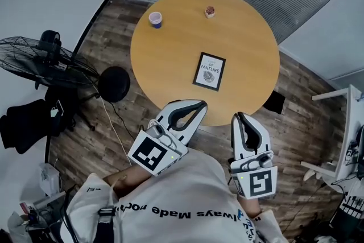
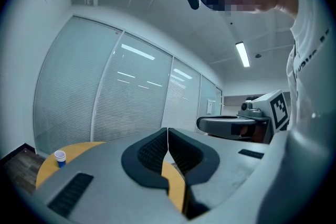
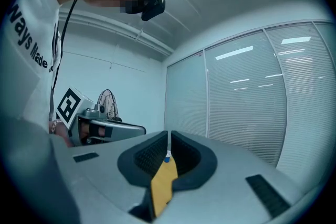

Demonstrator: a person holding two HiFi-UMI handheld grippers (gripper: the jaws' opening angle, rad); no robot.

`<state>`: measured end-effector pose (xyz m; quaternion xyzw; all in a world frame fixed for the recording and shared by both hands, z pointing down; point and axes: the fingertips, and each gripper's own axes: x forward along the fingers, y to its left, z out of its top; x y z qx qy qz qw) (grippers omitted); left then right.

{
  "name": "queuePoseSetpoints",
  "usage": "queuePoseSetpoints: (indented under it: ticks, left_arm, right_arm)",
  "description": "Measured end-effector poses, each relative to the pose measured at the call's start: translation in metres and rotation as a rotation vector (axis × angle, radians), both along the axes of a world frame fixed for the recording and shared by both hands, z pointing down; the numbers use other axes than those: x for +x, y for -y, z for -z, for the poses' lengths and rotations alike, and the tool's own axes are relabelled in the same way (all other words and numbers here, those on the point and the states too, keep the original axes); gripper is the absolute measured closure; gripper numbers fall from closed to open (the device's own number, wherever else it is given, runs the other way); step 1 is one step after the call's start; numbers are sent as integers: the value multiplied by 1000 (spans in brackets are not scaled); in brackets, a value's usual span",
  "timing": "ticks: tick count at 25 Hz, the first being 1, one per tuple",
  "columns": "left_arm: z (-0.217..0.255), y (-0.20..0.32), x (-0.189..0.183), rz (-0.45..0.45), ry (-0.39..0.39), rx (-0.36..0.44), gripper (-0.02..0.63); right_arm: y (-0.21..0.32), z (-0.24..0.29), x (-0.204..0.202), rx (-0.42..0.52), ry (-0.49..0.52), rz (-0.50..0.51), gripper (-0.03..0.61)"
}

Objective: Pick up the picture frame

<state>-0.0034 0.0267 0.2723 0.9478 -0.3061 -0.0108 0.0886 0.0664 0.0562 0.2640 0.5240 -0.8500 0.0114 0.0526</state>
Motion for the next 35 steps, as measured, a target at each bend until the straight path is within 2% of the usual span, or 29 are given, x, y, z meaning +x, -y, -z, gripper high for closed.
queuePoseSetpoints:
  ticks: [18, 35]
  left_arm:
    - [-9, 101, -22, -30, -5, -14, 584]
    - [-26, 132, -27, -27, 4, -36, 584]
  right_arm:
    - [102, -6, -26, -6, -7, -14, 534]
    - [132, -23, -31, -33, -7, -20, 534]
